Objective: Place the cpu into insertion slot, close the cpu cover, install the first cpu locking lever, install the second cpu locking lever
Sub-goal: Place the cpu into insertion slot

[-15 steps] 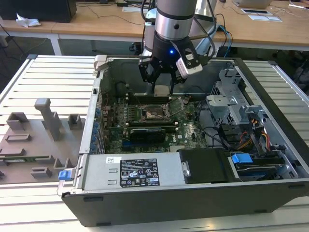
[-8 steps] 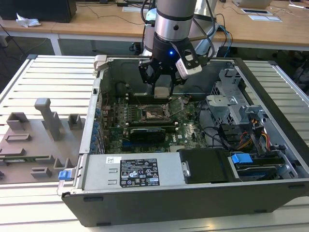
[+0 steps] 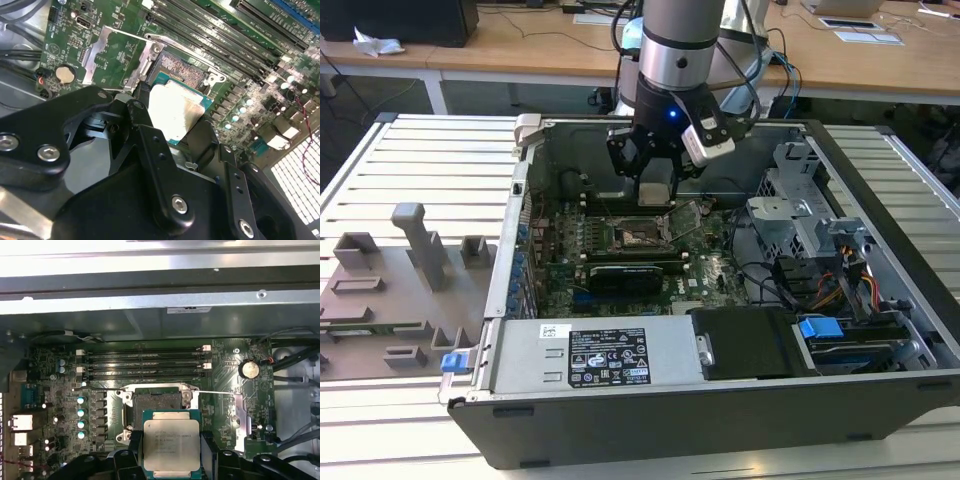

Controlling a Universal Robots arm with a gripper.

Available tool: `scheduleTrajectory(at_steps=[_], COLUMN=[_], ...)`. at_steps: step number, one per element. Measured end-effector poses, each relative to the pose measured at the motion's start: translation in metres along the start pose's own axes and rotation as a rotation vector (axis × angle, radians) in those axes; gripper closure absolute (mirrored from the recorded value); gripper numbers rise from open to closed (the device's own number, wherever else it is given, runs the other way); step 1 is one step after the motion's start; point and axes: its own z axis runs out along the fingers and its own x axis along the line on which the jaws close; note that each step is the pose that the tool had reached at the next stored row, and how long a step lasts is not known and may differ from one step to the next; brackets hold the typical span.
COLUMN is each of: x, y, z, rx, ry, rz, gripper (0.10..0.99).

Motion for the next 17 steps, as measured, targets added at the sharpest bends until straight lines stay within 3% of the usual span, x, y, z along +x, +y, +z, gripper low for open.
scheduleTrajectory(at_steps=[6,17], x=[0.0008,0.0008], y=[-0.0003,-0.0004], z=[0.013,0.0141], rx=[0.0,0.0], ry=[0.0001,0.0001], rz=[0.0,0.0], gripper=[0.545,0.545])
